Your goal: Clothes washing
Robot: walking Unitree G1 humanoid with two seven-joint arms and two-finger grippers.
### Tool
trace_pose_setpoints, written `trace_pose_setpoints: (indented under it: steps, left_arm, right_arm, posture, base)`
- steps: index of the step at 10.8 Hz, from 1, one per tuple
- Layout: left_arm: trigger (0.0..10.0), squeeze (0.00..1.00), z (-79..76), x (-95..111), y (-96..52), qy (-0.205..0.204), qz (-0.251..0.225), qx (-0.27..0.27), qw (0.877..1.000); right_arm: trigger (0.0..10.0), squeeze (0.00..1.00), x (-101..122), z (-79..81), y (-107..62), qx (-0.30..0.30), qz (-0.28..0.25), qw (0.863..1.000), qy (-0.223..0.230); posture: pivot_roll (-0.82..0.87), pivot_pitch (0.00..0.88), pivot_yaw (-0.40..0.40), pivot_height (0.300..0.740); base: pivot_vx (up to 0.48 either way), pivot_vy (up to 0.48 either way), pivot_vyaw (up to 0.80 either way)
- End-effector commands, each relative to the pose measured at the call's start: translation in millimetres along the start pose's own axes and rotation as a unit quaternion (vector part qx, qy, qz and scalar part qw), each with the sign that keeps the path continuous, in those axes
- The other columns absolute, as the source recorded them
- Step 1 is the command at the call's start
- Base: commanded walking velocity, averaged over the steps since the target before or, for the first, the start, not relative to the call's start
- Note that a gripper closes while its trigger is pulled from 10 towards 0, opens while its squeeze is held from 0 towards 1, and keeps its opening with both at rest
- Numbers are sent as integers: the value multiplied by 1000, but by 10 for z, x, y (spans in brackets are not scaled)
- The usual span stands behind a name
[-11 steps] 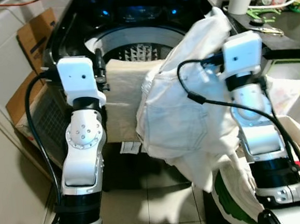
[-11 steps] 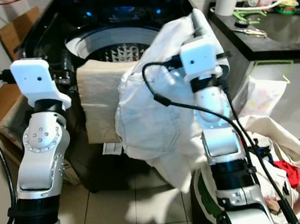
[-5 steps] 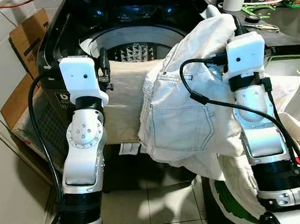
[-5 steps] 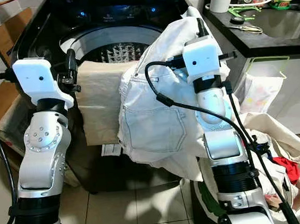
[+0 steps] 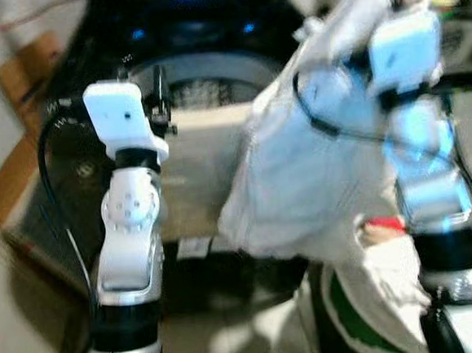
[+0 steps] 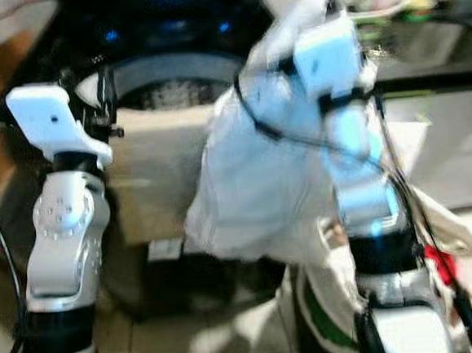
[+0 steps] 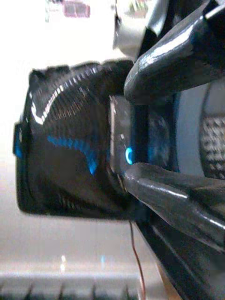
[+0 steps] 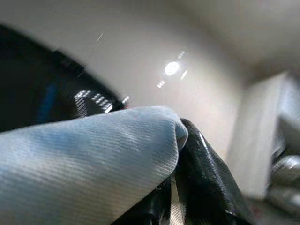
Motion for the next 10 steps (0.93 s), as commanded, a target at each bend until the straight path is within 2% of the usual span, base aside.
trace_pose_setpoints:
  steps: [1, 2, 3, 5, 8, 10]
  left_arm:
    - [10000, 0, -23, 75, 34, -10, -15, 0, 1000]
    - [10000, 0, -23, 71, 36, -11, -14, 0, 1000]
    - [10000, 0, -36, 58, 42, -6, -12, -2, 1000]
    - [10000, 0, -46, 52, 47, -4, -12, 0, 1000]
    - [10000, 0, 9, 69, 49, -19, -13, 22, 999]
    - [10000, 0, 34, 81, 57, -26, -13, 39, 999]
  right_arm:
    - [0, 0, 184, -234, 211, -32, -51, 998, -12]
    - [0, 0, 200, -242, 238, -30, -55, 998, -12]
    - [0, 0, 252, -270, 352, -22, -71, 997, -13]
    - [0, 0, 288, -309, 476, -15, -85, 996, -17]
    - [0, 0, 287, -305, 574, -1, -92, 996, -19]
    - [0, 0, 336, -328, 666, 4, -110, 994, -23]
  posture:
    - [45, 0, -8, 740]
    - [45, 0, -8, 740]
    - [43, 0, -12, 740]
    - [43, 0, -17, 740]
    - [51, 0, -24, 740]
    - [53, 0, -30, 740]
  base:
    - [472, 0, 0]
    - [472, 0, 0]
    - [465, 0, 0]
    - [472, 0, 0]
    - [466, 0, 0]
    - [157, 405, 0]
Point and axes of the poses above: a point about 5 cm out from each wrist's last joint towards the gripper, its own y axis pointing out of the wrist towards the gripper, its own x axis along the axis of the wrist's last joint, z = x × y, the point moved 2 cm from there along y, pointing out of the wrist towards the gripper, and after that the axes turned 4 degrees about -y, right-handed, at the moved point
